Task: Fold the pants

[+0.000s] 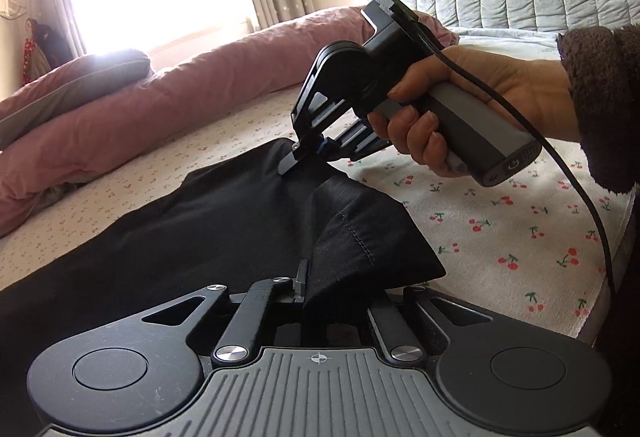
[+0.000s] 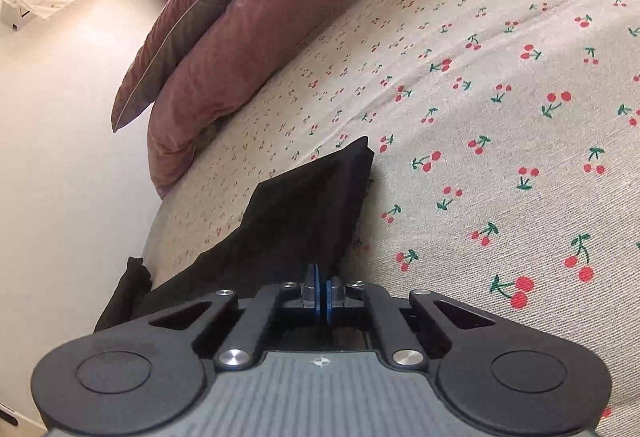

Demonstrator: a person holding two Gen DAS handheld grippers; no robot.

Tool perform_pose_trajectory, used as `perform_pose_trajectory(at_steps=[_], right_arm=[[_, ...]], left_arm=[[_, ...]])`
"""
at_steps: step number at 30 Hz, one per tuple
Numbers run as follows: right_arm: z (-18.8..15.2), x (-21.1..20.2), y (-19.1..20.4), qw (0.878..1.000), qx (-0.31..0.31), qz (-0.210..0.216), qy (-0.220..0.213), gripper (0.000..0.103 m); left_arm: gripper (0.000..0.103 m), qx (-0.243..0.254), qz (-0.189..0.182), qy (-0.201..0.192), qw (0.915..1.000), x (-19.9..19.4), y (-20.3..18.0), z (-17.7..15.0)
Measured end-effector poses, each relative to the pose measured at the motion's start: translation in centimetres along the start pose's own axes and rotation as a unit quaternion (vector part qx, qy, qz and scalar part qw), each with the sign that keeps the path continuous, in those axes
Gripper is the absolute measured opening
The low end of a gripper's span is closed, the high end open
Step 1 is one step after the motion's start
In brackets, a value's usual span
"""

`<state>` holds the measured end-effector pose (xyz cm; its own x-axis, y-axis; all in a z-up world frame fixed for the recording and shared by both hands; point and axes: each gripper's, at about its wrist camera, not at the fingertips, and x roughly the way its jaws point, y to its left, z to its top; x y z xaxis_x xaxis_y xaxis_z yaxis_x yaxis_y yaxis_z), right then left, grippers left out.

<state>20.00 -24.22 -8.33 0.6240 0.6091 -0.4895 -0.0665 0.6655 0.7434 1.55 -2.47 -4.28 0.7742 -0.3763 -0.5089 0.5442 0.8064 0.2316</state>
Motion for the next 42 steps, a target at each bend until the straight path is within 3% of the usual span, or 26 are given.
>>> perform_pose_trajectory(at_steps=[8, 17, 22, 31, 36, 42], right_arm=[[0.9, -3.8, -2.4, 0.998, 0.036, -0.013, -0.042, 0.002], [1.2, -12.9, -6.8, 0.990, 0.081, -0.063, -0.094, 0.002], [0.8, -15.6, -6.6, 0.986, 0.090, -0.060, -0.126, 0.002], [1.4, -14.2, 1.3, 0.990, 0.023, -0.018, -0.140, 0.002], [2.0, -10.0, 7.2, 0.993, -0.034, 0.006, -0.110, 0.002], [1.1, -2.1, 12.2, 0.996, -0.078, 0.018, -0.049, 0.002]], left_arm=[[0.000, -0.081, -0.064, -0.024, 0.9944, 0.0, -0.1, 3.2], [0.000, -0.112, -0.164, -0.031, 0.9795, 0.4, -2.1, 2.5], [0.000, -0.130, -0.192, -0.050, 0.9715, 0.3, -2.8, 3.1], [0.000, -0.229, -0.180, -0.089, 0.9525, -2.7, 2.2, 2.8], [0.000, -0.295, -0.145, -0.102, 0.9388, -4.3, 6.3, 1.2], [0.001, -0.387, -0.092, -0.071, 0.9145, -5.0, 12.2, -2.0]])
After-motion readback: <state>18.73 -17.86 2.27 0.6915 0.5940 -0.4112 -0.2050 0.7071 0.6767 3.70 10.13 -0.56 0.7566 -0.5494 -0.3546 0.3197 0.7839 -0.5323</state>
